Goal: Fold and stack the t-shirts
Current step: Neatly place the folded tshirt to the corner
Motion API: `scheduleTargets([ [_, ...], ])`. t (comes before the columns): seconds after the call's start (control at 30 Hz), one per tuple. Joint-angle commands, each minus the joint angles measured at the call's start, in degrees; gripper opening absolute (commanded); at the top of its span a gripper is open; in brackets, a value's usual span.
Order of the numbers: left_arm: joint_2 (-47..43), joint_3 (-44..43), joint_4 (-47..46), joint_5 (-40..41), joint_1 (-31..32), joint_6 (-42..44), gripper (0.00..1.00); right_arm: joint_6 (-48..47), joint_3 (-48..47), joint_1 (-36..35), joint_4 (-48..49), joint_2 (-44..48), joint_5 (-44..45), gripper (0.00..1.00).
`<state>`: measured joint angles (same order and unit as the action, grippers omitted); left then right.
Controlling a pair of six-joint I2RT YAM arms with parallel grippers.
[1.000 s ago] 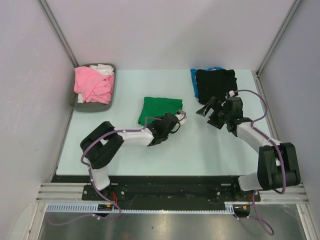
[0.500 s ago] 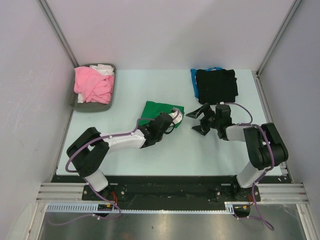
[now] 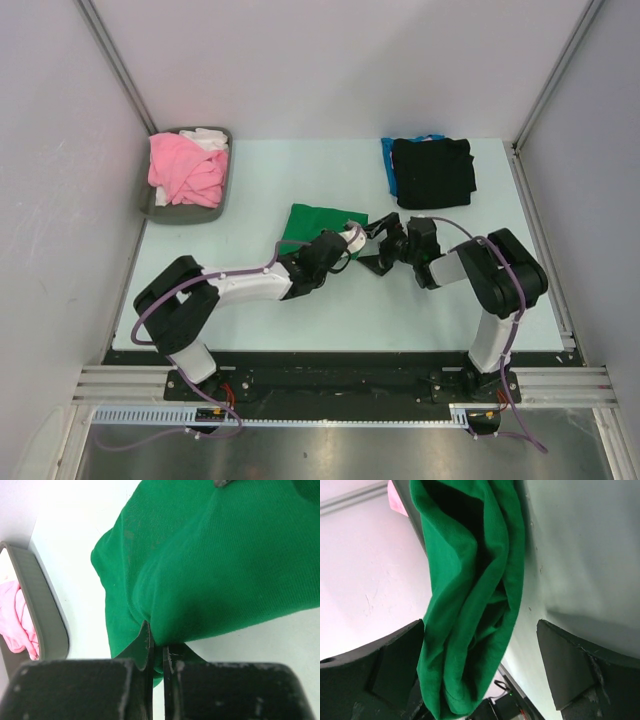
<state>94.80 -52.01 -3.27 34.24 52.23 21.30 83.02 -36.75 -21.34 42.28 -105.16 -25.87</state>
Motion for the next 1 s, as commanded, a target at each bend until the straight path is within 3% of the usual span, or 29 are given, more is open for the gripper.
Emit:
scheduleTargets([
  [0.0, -3.57, 0.42, -2.0, -0.4, 0.86, -1.79, 0.0, 4.77, 0.02, -0.54, 8.16, -1.79, 3.63, 1.0],
  [0.33, -5.68, 0.77, -1.83, -1.28, 1.3, -2.75, 0.0, 4.96, -6.04, -2.03, 8.26, -8.65, 6.35, 1.0],
  [0.6, -7.61, 1.73, -1.83, -1.72, 1.3, -2.67, 0.0, 0.04, -10.97, -2.48, 1.58, -12.26, 8.99, 1.0],
  [0.67, -7.97, 2.17, -2.09, -1.98, 1.39, -2.84, 0.0, -0.75, -11.76, -2.39, 0.26, -12.69, 9.52, 0.96],
  [0.77, -8.41, 2.17, -1.74, -2.07, 1.56, -3.11, 0.0, -3.39, -13.51, -2.04, -2.37, -13.66, 9.87, 0.76],
  [0.8, -8.41, 2.17, -1.74, -2.16, 1.82, -3.11, 0.0, -4.7, -14.91, -1.77, -2.9, -14.19, 9.78, 0.61],
  [0.87, -8.5, 2.17, -1.39, -2.07, 1.91, -3.63, 0.0, -5.85, -16.15, -0.99, -4.84, -14.37, 9.17, 0.45],
  [0.9, -8.41, 2.17, -1.39, -2.07, 2.09, -3.81, 0.0, -7.42, -17.2, -0.89, -5.28, -14.11, 8.65, 0.28],
  [0.97, -8.15, 2.18, -1.22, -1.81, 2.26, -4.42, 0.0, -9.71, -19.05, -0.28, -9.22, -13.67, 8.2, 0.06],
])
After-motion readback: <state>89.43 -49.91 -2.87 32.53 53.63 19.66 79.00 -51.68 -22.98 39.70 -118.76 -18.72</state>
